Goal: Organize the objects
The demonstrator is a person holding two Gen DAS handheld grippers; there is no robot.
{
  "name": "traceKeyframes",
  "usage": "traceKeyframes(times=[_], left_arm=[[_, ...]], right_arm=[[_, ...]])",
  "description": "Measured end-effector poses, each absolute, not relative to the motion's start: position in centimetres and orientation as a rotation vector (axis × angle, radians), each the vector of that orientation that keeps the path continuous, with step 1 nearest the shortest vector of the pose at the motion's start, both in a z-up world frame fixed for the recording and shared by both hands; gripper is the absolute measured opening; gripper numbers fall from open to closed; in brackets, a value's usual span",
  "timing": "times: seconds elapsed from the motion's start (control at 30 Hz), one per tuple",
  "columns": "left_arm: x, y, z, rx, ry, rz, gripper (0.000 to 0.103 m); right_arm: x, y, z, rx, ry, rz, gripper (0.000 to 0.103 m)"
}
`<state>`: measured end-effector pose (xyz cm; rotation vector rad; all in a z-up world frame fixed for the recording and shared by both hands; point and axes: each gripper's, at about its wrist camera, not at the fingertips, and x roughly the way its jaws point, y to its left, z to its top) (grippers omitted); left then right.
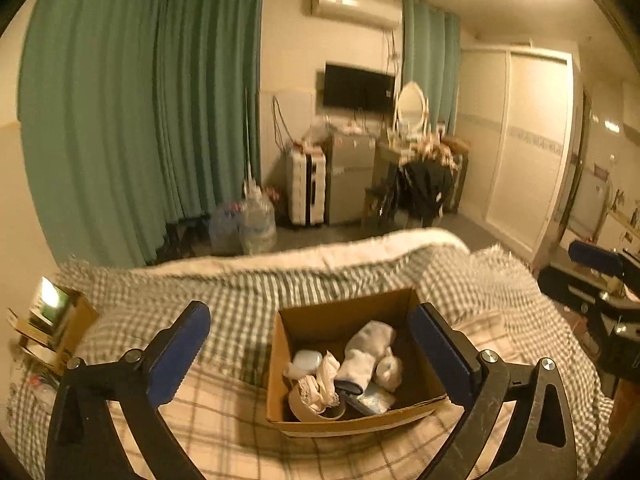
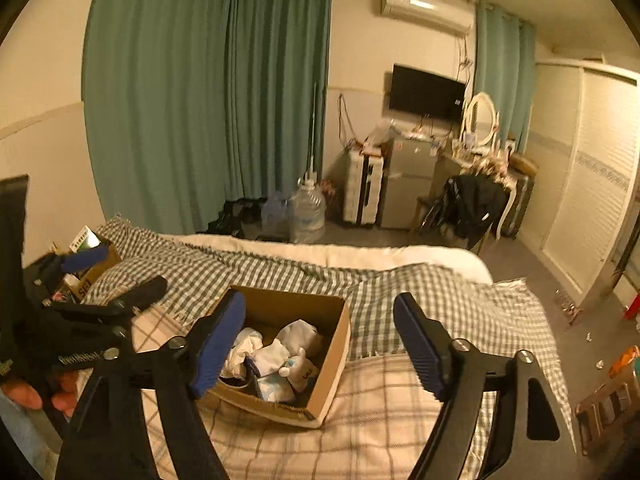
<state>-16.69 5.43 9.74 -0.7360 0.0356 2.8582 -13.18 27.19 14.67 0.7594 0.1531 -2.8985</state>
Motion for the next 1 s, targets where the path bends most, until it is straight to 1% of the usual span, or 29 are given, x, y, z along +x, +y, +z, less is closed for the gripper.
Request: traceKeyframes(times=[0.13,0.23,0.37,0.47,0.57,0.7,0.87,1.0], left_arm=[[-13.9,4.4,11.6,-0.675,0.029,2.888,0.103],[-11.9,3.6,12.0,-0.652,0.014,2.919,0.103],[-9.3,2.0,11.4,-0.602,-0.046,2.929,0.103],[-7.8,1.3,10.7,-0.544,-0.051,2.967,0.103],[-6.4,1.3,9.5,-0.497,-0.049,3.006,0.103],[-4.9,1.8,6.0,-0.487,-0.049,3.021,0.103],[-5.0,3.3,2.2,-0.541,0.044,3.010,0.103],[-5.3,3.8,1.5,-0.574,0.032,2.985,0.103]], right_arm=[[-9.7,27.5,16.4,0.692,0.156,-2.943,0.093],[-7.0,27.6,17.1,0.615,0.115,-2.982,0.103],[-4.1,27.7,16.7,0.543,0.068,-3.014,0.103],[-3.5,27.3,15.7,0.529,0.062,-3.023,0.103],[-3.0,27.0,14.0,0.507,0.053,-3.036,0.103],[-2.9,26.5,10.0,0.444,0.069,-3.068,0.103],[-4.1,26.2,6.1,0.517,0.052,-3.041,0.103],[-4.8,25.7,4.8,0.553,0.111,-3.054,0.103]])
